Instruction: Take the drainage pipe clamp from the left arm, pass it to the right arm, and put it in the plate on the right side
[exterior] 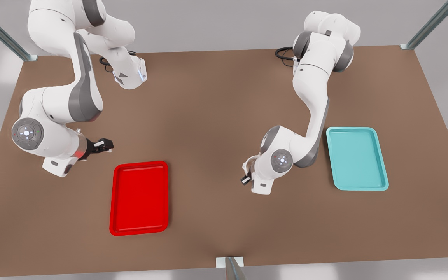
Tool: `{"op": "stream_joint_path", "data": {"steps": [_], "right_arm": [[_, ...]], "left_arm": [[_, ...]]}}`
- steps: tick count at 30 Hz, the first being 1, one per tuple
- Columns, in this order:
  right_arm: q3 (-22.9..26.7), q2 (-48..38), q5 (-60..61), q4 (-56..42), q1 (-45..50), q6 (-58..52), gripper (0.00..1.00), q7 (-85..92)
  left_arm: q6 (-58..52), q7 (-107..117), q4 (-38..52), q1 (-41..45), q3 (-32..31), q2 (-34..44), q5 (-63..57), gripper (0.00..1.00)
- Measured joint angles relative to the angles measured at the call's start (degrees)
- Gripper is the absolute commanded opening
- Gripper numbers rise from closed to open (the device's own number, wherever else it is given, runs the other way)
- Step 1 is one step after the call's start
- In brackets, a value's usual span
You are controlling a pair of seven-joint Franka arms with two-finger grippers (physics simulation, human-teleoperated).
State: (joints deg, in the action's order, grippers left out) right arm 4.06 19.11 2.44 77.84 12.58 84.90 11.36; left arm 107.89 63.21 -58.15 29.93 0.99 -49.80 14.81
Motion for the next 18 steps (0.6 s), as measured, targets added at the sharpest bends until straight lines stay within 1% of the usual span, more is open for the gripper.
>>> {"op": "stream_joint_path", "data": {"steps": [3, 8, 18], "right_arm": [[-0.1, 3.8, 4.9, 0.2, 3.8, 2.9, 1.0, 0.1], [0.0, 8.7, 11.8, 0.7, 10.8, 10.8, 1.0, 0.1], [0.0, 18.1, 19.3, 0.6, 25.2, 33.5, 0.99, 0.0]], "left_arm": [[0.3, 9.1, 0.1, 0.0, 0.1, -0.6, 0.2, 0.21], [0.2, 21.5, 1.1, 0.0, 0.1, -1.3, 0.3, 0.21], [1.6, 37.7, 3.2, 0.3, -0.3, -3.0, 0.5, 0.21]]}}
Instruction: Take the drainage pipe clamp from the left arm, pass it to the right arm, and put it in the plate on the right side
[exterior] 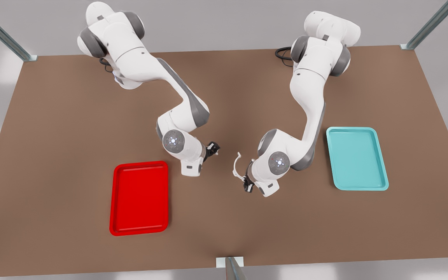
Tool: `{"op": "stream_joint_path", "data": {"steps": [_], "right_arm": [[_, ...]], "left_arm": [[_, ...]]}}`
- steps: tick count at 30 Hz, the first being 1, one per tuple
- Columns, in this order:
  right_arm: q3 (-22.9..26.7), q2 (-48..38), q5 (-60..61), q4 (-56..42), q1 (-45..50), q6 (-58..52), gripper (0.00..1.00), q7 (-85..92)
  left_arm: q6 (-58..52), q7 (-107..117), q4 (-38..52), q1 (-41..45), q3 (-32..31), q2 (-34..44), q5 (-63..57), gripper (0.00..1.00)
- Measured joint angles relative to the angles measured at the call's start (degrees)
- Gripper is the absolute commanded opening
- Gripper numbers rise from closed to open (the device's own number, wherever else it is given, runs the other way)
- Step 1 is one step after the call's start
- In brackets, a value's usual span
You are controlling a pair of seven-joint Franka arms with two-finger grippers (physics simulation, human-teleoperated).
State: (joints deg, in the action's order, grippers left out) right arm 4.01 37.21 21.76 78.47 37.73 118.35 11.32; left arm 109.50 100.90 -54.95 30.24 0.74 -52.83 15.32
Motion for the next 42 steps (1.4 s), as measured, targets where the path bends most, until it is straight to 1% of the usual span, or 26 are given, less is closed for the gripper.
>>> {"op": "stream_joint_path", "data": {"steps": [2, 6, 13, 22, 29, 32, 33, 34, 36, 37, 38, 39, 40, 42], "right_arm": [[0.0, 1.9, 1.1, -0.5, 1.6, 4.4, 0.99, -0.2], [0.0, 2.8, 2.5, -0.7, 3.7, 10.9, 0.99, -0.9], [-0.1, 6.8, 3.4, -3.4, 5.8, 18.0, 0.99, -1.9], [0.0, 7.2, 3.4, -1.8, 6.6, 22.3, 0.99, -2.8], [0.0, 9.5, 3.2, -1.7, 6.7, 24.9, 0.99, -3.2], [0.0, 10.0, 3.2, -1.8, 7.1, 25.8, 0.96, -3.3], [0.0, 10.0, 3.2, -1.8, 7.1, 26.1, 0.92, -3.4], [0.0, 10.0, 3.2, -1.8, 7.2, 26.3, 0.79, -3.4], [0.0, 10.1, 3.7, -1.8, 7.2, 26.7, 0.4, -3.0], [0.0, 10.1, 4.3, -1.8, 7.1, 26.8, 0.3, -2.3], [0.0, 10.1, 4.9, -1.8, 7.1, 26.9, 0.21, -1.5], [0.0, 10.1, 5.4, -1.9, 7.0, 26.9, 0.21, -0.9], [0.0, 10.1, 5.5, -1.9, 6.9, 27.0, 0.21, -0.3], [0.0, 10.1, 5.5, -2.0, 6.9, 27.1, 0.21, 0.2]], "left_arm": [[0.1, 2.3, 0.1, 0.0, -0.1, -0.1, 0.0, 0.21], [0.2, 6.1, 0.1, 0.4, -0.1, -0.2, -0.1, 0.21], [0.5, 11.1, 0.1, 0.6, 0.0, -0.2, -0.1, 0.21], [0.6, 15.3, 0.4, 0.4, 0.3, 0.0, -0.1, 0.21], [0.6, 17.3, 0.4, 0.4, 0.2, 0.1, -0.1, 0.21], [0.7, 18.0, 0.4, 0.4, 0.2, 0.1, 0.0, 0.21], [0.7, 18.2, 0.4, 0.4, 0.2, 0.1, 0.0, 0.21], [0.7, 18.4, 0.4, 0.4, 0.2, 0.1, 0.0, 0.21], [0.8, 18.7, 0.4, 0.4, 0.2, 0.1, 0.0, 0.21], [0.8, 18.9, 0.4, 0.4, 0.2, 0.1, 0.0, 0.21], [0.8, 19.0, 0.4, 0.4, 0.2, 0.1, 0.0, 0.21], [0.8, 19.1, 0.4, 0.4, 0.1, 0.1, 0.0, 0.49], [0.9, 19.2, 0.4, 0.4, 0.1, 0.1, -0.1, 1.0], [0.9, 19.3, 0.4, 0.4, 0.1, 0.2, -0.2, 1.0]]}}
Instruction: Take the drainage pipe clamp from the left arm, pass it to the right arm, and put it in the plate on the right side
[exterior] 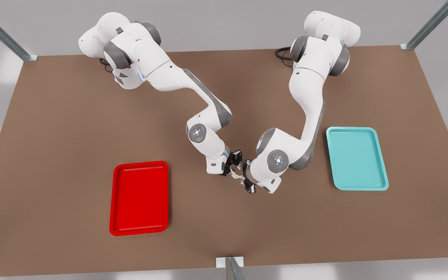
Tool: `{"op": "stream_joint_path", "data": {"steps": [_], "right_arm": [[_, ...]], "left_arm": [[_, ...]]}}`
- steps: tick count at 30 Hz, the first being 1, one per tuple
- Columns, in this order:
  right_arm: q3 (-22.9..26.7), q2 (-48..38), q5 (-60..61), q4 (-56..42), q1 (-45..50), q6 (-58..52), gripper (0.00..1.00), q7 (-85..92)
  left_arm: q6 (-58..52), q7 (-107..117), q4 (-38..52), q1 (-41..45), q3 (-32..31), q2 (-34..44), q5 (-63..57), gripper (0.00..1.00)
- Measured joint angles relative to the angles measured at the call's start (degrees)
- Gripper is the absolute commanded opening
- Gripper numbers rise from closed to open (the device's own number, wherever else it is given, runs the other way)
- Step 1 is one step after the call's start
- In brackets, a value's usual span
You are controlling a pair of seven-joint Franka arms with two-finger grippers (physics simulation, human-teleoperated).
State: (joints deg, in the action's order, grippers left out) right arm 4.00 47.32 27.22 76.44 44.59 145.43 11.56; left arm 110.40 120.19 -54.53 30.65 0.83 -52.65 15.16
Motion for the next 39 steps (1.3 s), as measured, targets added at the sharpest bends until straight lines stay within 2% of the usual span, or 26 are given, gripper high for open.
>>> {"op": "stream_joint_path", "data": {"steps": [10, 20, 22, 25, 27, 29, 31, 32, 35, 39], "right_arm": [[0.0, 0.0, -1.9, -0.1, 0.0, 0.4, 0.21, -1.0], [0.1, 1.4, -2.3, 0.4, -1.3, 0.8, 0.21, -1.7], [0.8, 0.4, -2.3, 3.2, -1.9, 0.8, 0.21, -1.8], [7.4, -2.7, -2.4, 8.6, -2.1, 0.3, 0.21, -1.6], [11.1, -4.2, -2.4, 10.3, -2.8, 0.0, 0.21, -1.3], [12.4, -5.3, -2.4, 11.5, -5.3, -0.2, 0.21, -0.7], [12.7, -5.9, -2.4, 11.9, -8.5, -0.5, 0.21, 0.2], [12.7, -5.9, -2.4, 11.9, -10.9, -0.8, 0.21, 0.9], [12.7, -5.5, -2.4, 12.0, -17.1, -2.4, 0.21, 3.6], [12.6, -4.8, -2.2, 13.5, -21.6, -4.7, 0.21, 7.7]], "left_arm": [[0.1, 0.7, 0.0, -0.1, -0.5, 0.2, -0.2, 1.0], [-6.2, 0.4, 2.6, -1.9, -0.4, 1.8, 0.1, 1.0], [-11.3, -2.4, 3.5, -8.1, -0.1, 5.5, -0.5, 1.0], [-19.8, -13.1, 3.9, -18.4, 0.3, 11.5, -4.0, 1.0], [-25.0, -22.4, 3.9, -20.8, 0.4, 13.6, -8.7, 1.0], [-29.0, -31.9, 2.5, -23.2, 0.3, 15.9, -11.5, 1.0], [-26.3, -40.6, -17.4, -24.6, -1.2, 29.6, -12.6, 1.0], [-25.5, -44.9, -21.7, -25.2, -2.5, 32.9, -13.8, 1.0], [-24.2, -56.8, -25.1, -25.4, -4.4, 35.0, -16.1, 1.0], [-25.8, -69.9, -18.5, -25.7, -6.7, 33.7, -16.5, 1.0]]}}
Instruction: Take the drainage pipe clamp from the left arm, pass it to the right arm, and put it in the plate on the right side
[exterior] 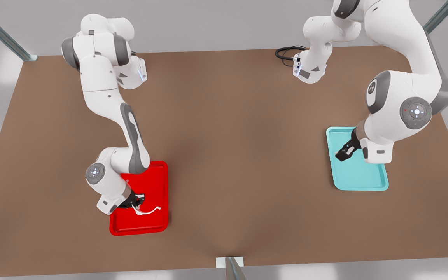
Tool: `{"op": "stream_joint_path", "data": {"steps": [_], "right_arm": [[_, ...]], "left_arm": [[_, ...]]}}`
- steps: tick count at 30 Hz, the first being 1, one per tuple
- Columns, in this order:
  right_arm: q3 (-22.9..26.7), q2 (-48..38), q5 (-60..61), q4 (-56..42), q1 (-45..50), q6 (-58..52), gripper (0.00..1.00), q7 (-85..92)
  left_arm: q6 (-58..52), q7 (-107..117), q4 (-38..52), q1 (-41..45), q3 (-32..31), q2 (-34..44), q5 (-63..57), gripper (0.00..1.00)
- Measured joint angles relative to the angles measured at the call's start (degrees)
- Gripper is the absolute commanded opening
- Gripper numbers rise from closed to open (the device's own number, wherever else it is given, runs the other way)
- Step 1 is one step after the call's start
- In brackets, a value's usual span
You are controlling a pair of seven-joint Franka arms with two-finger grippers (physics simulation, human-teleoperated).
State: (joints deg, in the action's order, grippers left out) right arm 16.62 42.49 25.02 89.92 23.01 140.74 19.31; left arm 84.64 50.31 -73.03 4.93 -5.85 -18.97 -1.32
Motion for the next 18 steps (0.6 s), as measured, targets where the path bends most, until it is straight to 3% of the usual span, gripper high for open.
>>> {"op": "stream_joint_path", "data": {"steps": [2, 3, 4, 15, 18], "right_arm": [[0.0, 0.1, 0.0, 1.5, -0.8, -0.7, 0.21, 1.8], [0.0, 0.2, 0.0, 1.8, -1.0, -1.0, 0.72, 2.6], [0.0, 0.2, 0.0, 2.0, -1.3, -1.2, 1.0, 3.3], [-0.4, 0.6, -1.1, 1.8, -2.0, -2.4, 1.0, 5.3], [1.3, -4.6, -0.8, -2.5, -1.6, -9.9, 1.0, 6.0]], "left_arm": [[-0.7, -5.5, 0.7, -0.1, -0.2, -0.2, -0.1, 1.0], [-0.9, -8.1, 0.8, -0.1, -0.2, -0.2, -0.1, 1.0], [-1.2, -10.5, 0.9, -0.1, -0.3, -0.2, -0.2, 1.0], [-2.2, -29.8, 0.9, -0.3, -0.3, -0.3, -0.3, 1.0], [-2.3, -33.3, 0.9, -0.3, -0.3, -0.3, -0.2, 1.0]]}}
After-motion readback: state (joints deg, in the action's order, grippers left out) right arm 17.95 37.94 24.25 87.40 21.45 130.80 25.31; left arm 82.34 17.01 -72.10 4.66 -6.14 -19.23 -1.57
